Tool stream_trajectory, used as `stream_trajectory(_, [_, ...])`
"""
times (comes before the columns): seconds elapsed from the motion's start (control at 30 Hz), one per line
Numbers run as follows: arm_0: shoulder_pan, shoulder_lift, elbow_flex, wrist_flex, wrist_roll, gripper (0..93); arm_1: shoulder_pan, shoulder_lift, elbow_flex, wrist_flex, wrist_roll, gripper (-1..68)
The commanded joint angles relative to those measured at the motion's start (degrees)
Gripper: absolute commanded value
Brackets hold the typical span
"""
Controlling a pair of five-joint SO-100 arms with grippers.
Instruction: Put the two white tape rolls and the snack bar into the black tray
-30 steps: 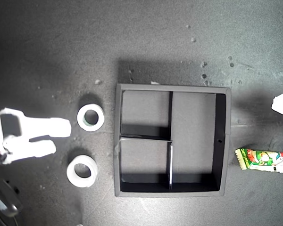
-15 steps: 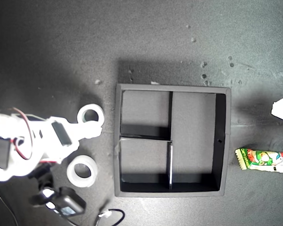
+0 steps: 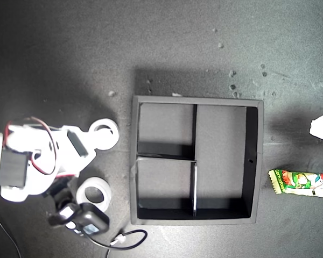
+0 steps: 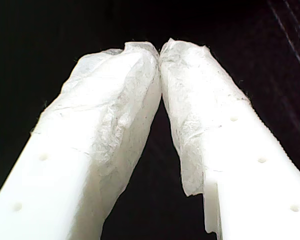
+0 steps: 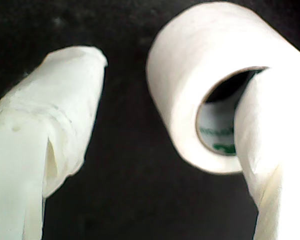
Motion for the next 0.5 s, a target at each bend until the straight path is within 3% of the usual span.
stream_trajectory(0.0, [-0.26,0.26,-0.35,0.26,-1.14,19.3,-0.35,0.35,0.7,-0.44,-0.26,-0.2])
stream_trajectory(0.3, [-0.97,-1.58,0.53,0.44,-2.11,17.9,-0.44,0.35,0.7,-0.44,-0.18,-0.2])
stream_trajectory(0.47, [-3.25,-6.94,-2.29,0.18,-2.37,11.1,-2.46,0.35,0.7,-2.99,-1.23,-0.2])
